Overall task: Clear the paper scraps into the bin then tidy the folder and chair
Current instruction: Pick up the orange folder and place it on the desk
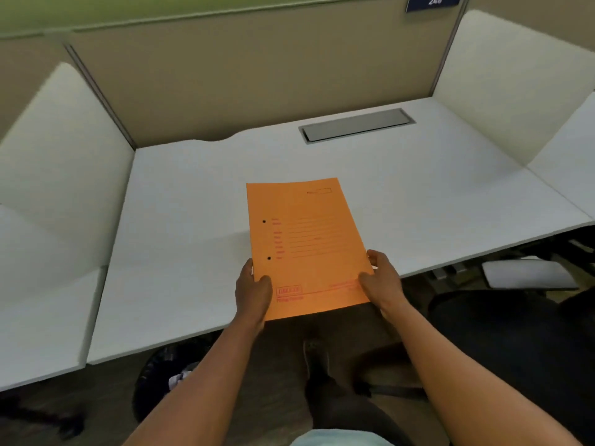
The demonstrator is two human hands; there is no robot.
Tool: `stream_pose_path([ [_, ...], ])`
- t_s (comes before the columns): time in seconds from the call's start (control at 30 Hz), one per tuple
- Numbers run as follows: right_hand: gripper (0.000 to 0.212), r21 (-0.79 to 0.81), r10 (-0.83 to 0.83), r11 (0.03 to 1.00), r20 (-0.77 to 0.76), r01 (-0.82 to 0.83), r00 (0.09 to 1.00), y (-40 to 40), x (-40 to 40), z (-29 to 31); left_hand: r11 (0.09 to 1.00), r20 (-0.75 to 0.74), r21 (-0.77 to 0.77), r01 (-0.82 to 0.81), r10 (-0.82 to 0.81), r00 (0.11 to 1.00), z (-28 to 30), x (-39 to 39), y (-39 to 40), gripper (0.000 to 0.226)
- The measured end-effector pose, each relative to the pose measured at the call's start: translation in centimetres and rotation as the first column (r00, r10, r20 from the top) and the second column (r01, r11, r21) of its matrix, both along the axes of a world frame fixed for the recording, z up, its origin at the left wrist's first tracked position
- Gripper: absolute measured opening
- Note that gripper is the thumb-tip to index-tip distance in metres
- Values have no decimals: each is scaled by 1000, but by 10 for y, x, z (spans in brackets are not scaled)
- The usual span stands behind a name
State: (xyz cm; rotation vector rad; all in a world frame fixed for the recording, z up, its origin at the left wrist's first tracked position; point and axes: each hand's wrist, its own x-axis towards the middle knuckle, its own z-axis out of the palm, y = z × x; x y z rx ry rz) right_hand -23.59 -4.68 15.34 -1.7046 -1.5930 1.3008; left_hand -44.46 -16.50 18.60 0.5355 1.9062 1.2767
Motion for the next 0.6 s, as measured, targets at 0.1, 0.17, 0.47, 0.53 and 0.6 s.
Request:
stream_pose_path([
  [0.1,57,31,67,997,42,-68,997,41,-26,-1,999,-6,-20,-50,50,999,-6,-23,33,44],
  [0.17,57,32,95,995,49,-96,994,72,-42,-1,997,12,-26,-75,75,997,-9,-38,61,47],
  [0.47,56,16,176,984,62,-177,982,211,-115,8,981,30,-87,-175,178,984,-15,-107,192,55],
  [0.53,56,15,192,981,61,-193,980,237,-132,8,976,20,-104,-189,192,981,-19,-124,219,52],
  [0.6,55,12,203,979,52,-204,978,263,-150,7,974,9,-109,-200,202,979,-22,-141,245,47],
])
